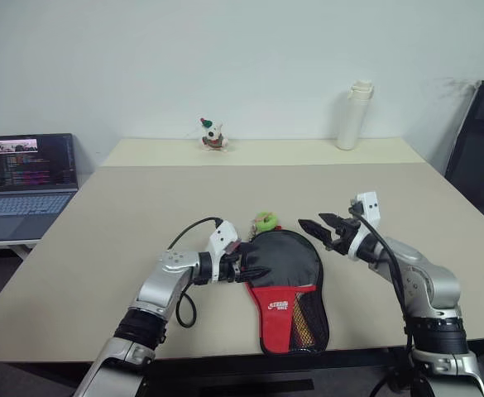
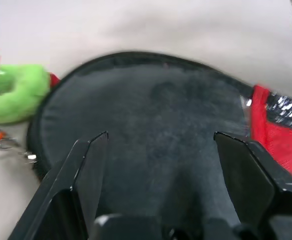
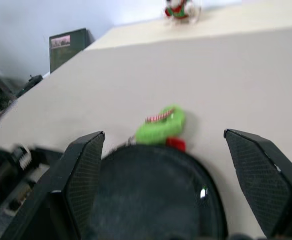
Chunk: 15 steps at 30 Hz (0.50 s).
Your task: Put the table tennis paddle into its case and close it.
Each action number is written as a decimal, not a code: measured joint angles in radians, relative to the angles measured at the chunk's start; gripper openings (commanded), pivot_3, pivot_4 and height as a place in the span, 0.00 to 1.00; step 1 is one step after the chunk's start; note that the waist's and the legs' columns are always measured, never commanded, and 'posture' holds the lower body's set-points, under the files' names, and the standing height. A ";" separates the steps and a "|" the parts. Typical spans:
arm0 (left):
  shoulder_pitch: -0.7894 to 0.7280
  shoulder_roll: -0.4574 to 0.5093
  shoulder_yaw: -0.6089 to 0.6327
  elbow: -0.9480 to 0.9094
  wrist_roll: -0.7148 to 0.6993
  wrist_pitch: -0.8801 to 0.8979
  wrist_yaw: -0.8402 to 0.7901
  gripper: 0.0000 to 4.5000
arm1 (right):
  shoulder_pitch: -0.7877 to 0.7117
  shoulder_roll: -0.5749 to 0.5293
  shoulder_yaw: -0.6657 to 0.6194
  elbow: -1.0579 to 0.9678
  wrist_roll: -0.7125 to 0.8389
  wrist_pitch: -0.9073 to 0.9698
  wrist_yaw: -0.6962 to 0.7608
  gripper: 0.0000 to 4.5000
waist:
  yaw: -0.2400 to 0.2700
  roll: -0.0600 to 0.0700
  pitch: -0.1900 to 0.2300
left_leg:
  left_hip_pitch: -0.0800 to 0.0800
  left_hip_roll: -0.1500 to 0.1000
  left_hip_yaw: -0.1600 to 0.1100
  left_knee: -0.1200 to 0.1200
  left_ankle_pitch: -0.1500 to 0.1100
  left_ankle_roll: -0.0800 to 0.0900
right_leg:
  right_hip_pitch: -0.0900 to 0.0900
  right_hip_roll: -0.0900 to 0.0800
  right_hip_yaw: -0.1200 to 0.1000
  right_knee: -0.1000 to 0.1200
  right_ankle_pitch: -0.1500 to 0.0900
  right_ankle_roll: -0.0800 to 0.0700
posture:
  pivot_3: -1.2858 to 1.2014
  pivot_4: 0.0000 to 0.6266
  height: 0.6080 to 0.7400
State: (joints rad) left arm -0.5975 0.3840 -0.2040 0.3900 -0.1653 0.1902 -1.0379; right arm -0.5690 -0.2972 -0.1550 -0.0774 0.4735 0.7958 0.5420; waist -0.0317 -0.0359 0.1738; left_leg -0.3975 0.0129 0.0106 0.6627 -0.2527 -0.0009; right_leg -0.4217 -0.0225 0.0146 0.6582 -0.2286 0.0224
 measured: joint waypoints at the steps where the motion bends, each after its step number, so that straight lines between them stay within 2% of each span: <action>1: -0.002 -0.007 -0.010 0.019 0.014 -0.011 0.000 0.90 | -0.012 0.000 0.004 0.001 0.000 -0.001 0.000 0.94 | 0.000 0.000 0.000 | 0.000 0.000 0.000 0.000 0.000 0.000 | 0.000 0.000 0.000 0.000 0.000 0.001 | 0.52 0.24 1.00; 3: -0.011 -0.018 -0.020 0.046 0.031 -0.044 0.000 0.99 | -0.044 0.002 0.023 0.017 -0.001 -0.004 0.000 0.94 | 0.000 0.000 0.000 | 0.000 0.000 0.000 0.000 0.000 0.000 | 0.000 0.000 0.000 0.000 -0.001 0.001 | 0.52 0.24 1.00; 8: -0.029 -0.036 -0.029 0.084 0.054 -0.087 0.000 0.99 | -0.174 0.036 0.097 0.147 -0.040 -0.037 -0.003 0.94 | 0.000 0.000 0.000 | 0.001 0.000 0.000 0.000 0.000 0.000 | 0.001 0.000 0.000 0.000 -0.001 0.001 | 0.52 0.24 1.00; 12: -0.026 -0.037 -0.032 0.088 0.056 -0.108 0.001 0.99 | -0.306 0.084 0.123 0.350 -0.092 -0.073 -0.031 0.94 | 0.001 0.000 0.000 | 0.001 0.000 0.000 0.000 0.000 0.000 | 0.001 0.000 0.000 0.000 0.001 -0.001 | 0.52 0.24 1.00; 15: -0.023 -0.038 -0.036 0.087 0.057 -0.116 0.001 0.99 | -0.422 0.122 0.129 0.585 -0.147 -0.140 -0.070 0.94 | 0.000 0.001 0.000 | 0.001 0.000 0.001 0.000 0.000 0.000 | 0.001 0.000 0.000 0.000 0.001 -0.001 | 0.52 0.24 1.00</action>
State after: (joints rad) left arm -0.6202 0.3459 -0.2396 0.4768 -0.1088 0.0747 -1.0370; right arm -0.9909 -0.1755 -0.0257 0.5077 0.3261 0.6554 0.4715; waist -0.0315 -0.0354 0.1734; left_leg -0.3965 0.0131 0.0111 0.6626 -0.2526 -0.0009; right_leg -0.4211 -0.0230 0.0146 0.6582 -0.2280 0.0215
